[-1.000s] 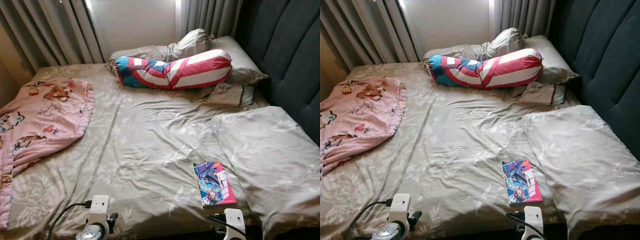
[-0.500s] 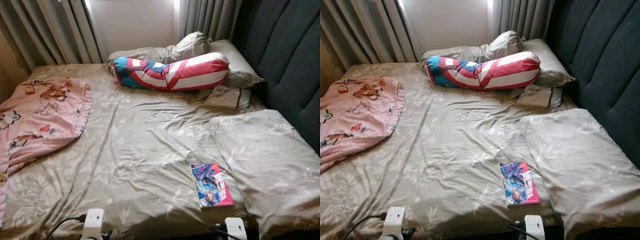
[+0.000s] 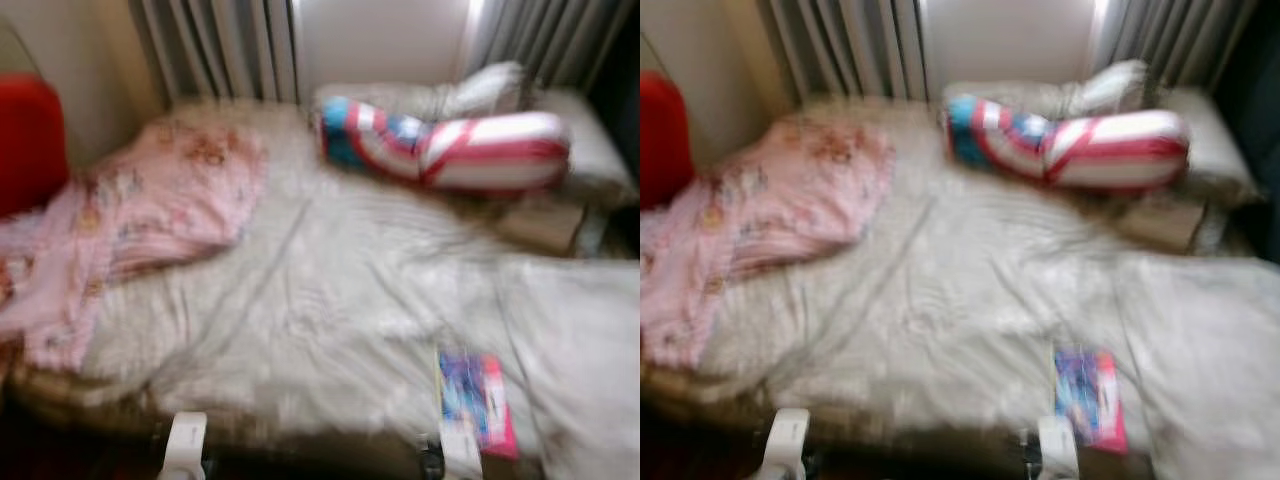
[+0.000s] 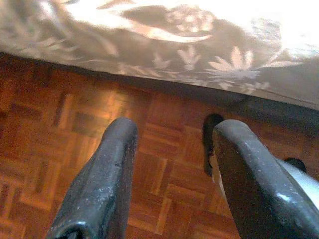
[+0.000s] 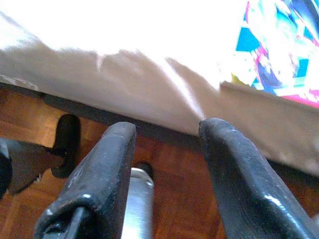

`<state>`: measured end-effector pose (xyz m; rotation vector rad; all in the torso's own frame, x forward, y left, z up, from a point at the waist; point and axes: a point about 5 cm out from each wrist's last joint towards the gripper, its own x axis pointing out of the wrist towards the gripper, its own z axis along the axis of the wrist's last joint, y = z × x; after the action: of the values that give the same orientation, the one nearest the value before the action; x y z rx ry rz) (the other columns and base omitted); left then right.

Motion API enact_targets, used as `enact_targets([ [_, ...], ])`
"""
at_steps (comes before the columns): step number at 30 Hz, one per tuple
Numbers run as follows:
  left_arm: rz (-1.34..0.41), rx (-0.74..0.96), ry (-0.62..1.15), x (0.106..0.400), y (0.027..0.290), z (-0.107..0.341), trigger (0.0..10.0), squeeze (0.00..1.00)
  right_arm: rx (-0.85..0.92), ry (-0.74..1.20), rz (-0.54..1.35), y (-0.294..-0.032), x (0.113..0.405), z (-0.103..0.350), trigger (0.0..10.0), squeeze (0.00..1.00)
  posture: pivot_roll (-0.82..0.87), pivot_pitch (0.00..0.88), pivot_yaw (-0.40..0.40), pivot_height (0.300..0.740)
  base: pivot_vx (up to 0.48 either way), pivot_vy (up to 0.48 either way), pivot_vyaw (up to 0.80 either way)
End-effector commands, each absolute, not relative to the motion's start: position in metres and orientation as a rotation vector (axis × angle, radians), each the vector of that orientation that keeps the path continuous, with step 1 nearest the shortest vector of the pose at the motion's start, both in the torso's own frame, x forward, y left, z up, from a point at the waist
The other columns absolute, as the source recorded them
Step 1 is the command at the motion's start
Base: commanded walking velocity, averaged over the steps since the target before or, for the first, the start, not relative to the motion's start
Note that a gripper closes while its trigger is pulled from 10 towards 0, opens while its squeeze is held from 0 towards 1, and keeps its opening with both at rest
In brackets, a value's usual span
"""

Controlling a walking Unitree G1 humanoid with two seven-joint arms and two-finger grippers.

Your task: Clean up the room

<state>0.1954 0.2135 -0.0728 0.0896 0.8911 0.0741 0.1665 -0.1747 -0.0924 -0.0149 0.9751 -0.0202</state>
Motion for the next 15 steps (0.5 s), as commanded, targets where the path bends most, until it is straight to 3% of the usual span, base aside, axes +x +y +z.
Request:
enact_targets([
  [1, 0.068, 0.088, 0.919, 0.1892, 0.212, -0.0766, 10.0, 0.0, -0.024, 0.99, -0.032, -0.1795, 0.1626, -0.0937, 10.0, 0.0, -0.09, 0.017, 0.002, 0.74, 0.0, 0.0, 0.64],
  [15, 0.054, 0.098, 0.937, 0.1844, 0.2128, -0.0789, 10.0, 0.0, 0.011, 0.993, -0.038, -0.1767, 0.1622, -0.0942, 10.0, 0.0, -0.09, 0.0, 0.01, 0.74, 0.0, 0.0, 0.05],
])
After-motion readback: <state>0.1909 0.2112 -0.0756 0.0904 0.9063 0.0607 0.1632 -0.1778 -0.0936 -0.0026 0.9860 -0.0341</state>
